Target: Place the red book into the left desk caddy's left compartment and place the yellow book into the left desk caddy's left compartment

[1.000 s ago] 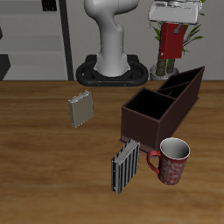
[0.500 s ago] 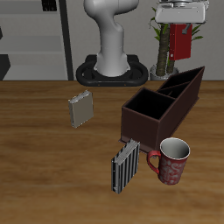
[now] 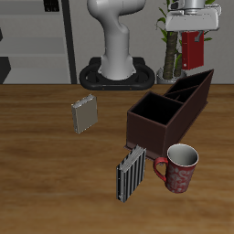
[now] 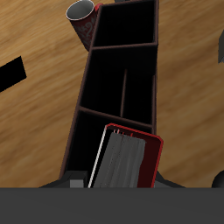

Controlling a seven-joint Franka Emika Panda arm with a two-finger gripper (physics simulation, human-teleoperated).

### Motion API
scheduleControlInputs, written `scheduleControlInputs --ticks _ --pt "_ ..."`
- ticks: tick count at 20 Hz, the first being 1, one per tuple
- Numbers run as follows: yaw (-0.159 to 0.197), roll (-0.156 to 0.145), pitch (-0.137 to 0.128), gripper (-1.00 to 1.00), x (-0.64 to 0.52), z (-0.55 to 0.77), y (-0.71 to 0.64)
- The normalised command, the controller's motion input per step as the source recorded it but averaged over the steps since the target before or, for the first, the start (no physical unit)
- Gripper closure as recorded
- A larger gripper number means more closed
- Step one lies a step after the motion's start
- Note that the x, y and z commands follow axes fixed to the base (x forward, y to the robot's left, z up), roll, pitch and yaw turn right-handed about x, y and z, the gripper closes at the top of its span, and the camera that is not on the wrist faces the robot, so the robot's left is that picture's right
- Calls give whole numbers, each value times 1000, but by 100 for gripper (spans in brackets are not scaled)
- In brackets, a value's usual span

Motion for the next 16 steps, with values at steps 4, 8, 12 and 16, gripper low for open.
scheduleControlInputs --ticks 4,8,12,16 --pt "78 42 -8 100 140 -111 64" --pt "32 3 8 100 206 -69 0" --pt "-1 30 5 100 143 -15 26" --pt "71 -12 -89 100 82 29 2"
